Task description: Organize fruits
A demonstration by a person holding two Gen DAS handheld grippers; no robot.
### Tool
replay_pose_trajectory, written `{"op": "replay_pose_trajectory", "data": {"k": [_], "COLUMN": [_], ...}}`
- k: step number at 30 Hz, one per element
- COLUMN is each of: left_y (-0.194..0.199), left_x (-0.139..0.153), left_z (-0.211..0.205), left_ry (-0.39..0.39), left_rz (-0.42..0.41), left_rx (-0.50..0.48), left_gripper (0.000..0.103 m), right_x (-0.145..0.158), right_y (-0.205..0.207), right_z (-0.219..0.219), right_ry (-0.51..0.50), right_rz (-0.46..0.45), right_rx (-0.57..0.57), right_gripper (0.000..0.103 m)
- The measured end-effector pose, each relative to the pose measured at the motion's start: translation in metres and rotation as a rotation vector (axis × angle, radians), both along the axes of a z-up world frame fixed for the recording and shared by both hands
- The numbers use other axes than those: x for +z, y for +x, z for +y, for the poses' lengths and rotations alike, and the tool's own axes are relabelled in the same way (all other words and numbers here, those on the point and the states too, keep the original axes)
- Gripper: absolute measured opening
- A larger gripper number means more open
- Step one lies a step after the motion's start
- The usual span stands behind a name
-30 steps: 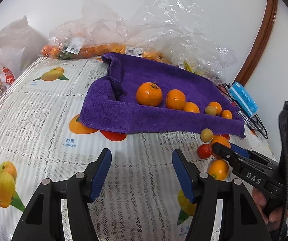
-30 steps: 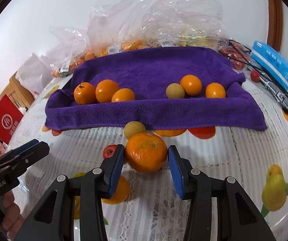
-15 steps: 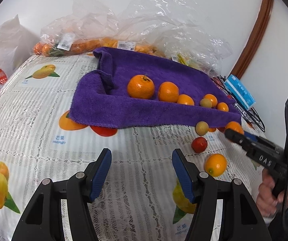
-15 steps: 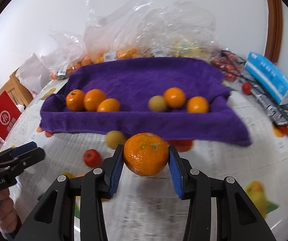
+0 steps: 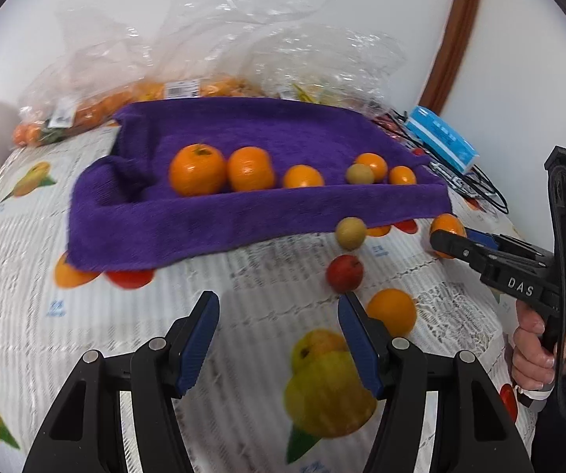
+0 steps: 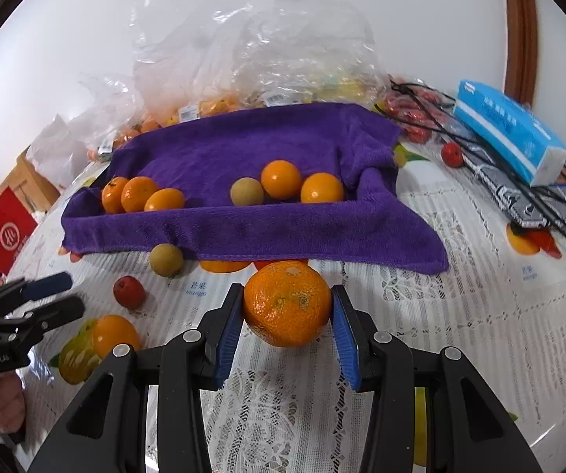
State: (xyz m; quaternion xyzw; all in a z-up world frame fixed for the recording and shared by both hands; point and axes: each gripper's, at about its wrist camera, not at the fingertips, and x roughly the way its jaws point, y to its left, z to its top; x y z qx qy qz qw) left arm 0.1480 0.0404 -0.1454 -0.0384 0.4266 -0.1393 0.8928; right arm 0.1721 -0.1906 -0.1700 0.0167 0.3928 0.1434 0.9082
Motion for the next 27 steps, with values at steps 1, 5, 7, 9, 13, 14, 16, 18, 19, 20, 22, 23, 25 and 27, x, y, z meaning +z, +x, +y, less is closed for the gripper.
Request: {"op": "replay_pose_trajectory", "data": {"k": [1, 5, 7, 9, 13, 14, 16, 18, 19, 20, 22, 23, 25, 27], "left_y": [0.002, 0.013, 0.017, 0.019, 0.022, 0.022, 0.025, 0.026, 0.027, 0.027, 0.027, 0.027, 0.027, 0.027], "left_x": [-0.001, -0.005, -0.005, -0.006, -0.006, -0.006, -0.007, -0.008, -0.008, -0.008, -0.008, -0.008, -0.008, -0.008], "left_z": [-0.002, -0.011, -0.016, -0.02, -0.033, -0.034, -0.039, -0.045, -0.048, -0.049, -0.054, -0.056, -0.058, -0.056], "left_ry": [-0.001, 0.015, 0.024, 0.035, 0.037, 0.042, 0.061, 0.08, 0.09, 0.097, 0.122, 0.131, 0.15, 0.146], "left_rz": [0.006, 0.037, 0.036, 0.038, 0.028, 0.028, 0.033, 0.029, 0.027, 0.026, 0.02, 0.019, 0.012, 0.012], "left_rx": [-0.009, -0.052, -0.074, -0.094, -0.146, -0.148, -0.154, -0.164, -0.168, -0.17, -0.175, -0.175, -0.172, -0.164], "left_gripper": [0.061, 0.059, 0.059, 0.059, 0.058, 0.058, 0.057, 0.054, 0.052, 0.051, 0.044, 0.041, 0.028, 0.024], "right_x": [0.001, 0.0, -0.001, -0.002, -0.001, -0.001, -0.001, -0.001, -0.001, -0.001, -0.002, -0.002, -0.002, -0.002], "right_y": [-0.001, 0.0, 0.0, 0.0, -0.001, -0.001, -0.002, -0.002, -0.002, -0.002, -0.001, -0.002, -0.002, -0.002], "right_z": [0.0, -0.004, -0.009, -0.011, -0.014, -0.014, -0.013, -0.013, -0.013, -0.013, -0.012, -0.012, -0.012, -0.012], "right_ry": [-0.007, -0.011, -0.008, -0.007, -0.009, -0.012, -0.014, -0.012, -0.011, -0.01, -0.009, -0.009, -0.009, -0.009], "right_rz": [-0.004, 0.001, 0.007, 0.009, 0.005, 0.003, -0.002, -0.003, 0.0, 0.003, 0.007, 0.007, 0.011, 0.014], "right_rx": [0.001, -0.012, -0.022, -0.03, -0.042, -0.044, -0.045, -0.044, -0.044, -0.043, -0.042, -0.042, -0.04, -0.042], "right_gripper": [0.043, 0.043, 0.043, 0.043, 0.043, 0.043, 0.043, 0.043, 0.043, 0.043, 0.043, 0.043, 0.043, 0.043]}}
